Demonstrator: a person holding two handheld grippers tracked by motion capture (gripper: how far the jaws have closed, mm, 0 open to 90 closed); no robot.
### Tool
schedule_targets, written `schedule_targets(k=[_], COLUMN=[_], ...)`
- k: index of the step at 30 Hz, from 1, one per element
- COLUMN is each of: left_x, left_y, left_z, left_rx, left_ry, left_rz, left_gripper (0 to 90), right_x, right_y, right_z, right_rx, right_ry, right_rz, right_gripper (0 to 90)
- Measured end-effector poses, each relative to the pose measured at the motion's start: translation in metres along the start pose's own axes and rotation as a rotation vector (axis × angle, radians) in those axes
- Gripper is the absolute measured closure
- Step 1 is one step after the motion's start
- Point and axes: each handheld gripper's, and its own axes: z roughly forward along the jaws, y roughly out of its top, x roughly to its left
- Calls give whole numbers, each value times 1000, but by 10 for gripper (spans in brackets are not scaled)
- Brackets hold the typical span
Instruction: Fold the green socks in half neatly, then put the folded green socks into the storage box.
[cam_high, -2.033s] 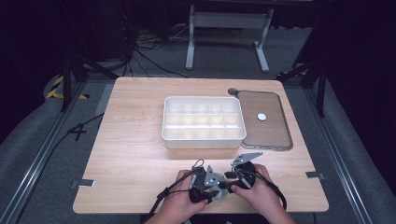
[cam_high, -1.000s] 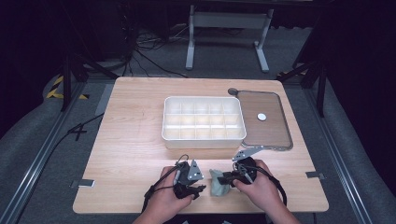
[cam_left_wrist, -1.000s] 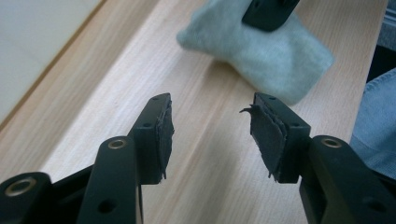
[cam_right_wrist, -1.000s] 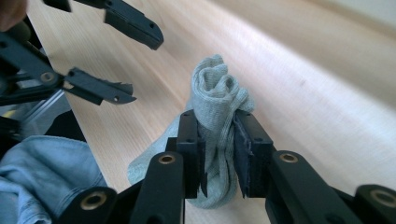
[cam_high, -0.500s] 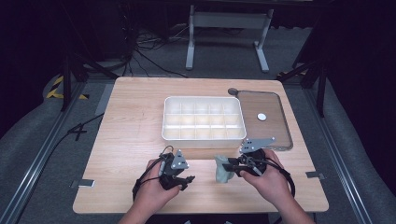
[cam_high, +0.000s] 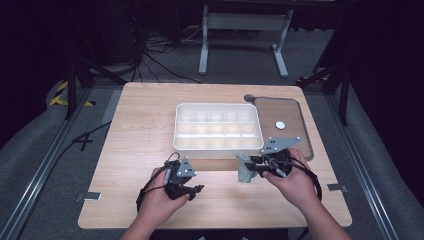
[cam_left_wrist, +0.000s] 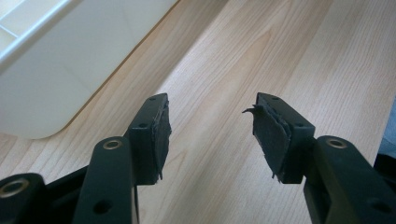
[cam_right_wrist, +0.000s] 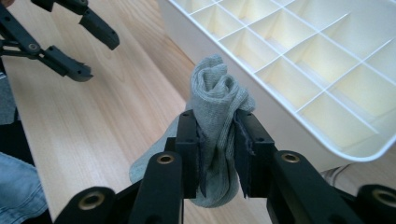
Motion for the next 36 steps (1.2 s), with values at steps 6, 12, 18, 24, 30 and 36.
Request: schedule_targets(k=[6, 12, 18, 24, 30, 36], left_x=[0, 1, 3, 4, 5, 5], left_y=[0, 0, -1, -2, -4, -5], left_z=[0, -1, -2, -4, -5, -5], left_rx=[-2, -3, -8, -10, -8, -9], left_ry=[-3, -2, 0, 1, 3, 6], left_rz=[0, 0, -6, -13, -18, -19], left_gripper=[470, 469, 468, 467, 466, 466], right_x=[-7, -15, -26, -39, -56, -68], right_y=[9, 17, 22, 30, 36, 40], right_z=[-6, -10, -10, -10, -2, 11], right_rx=[-23, -33, -48, -65, -65, -17], right_ry=[-23, -55, -79, -111, -132, -167], right_rz=[-1, -16, -13, -40, -64, -90], right_gripper=[733, 733, 731, 729, 728, 725])
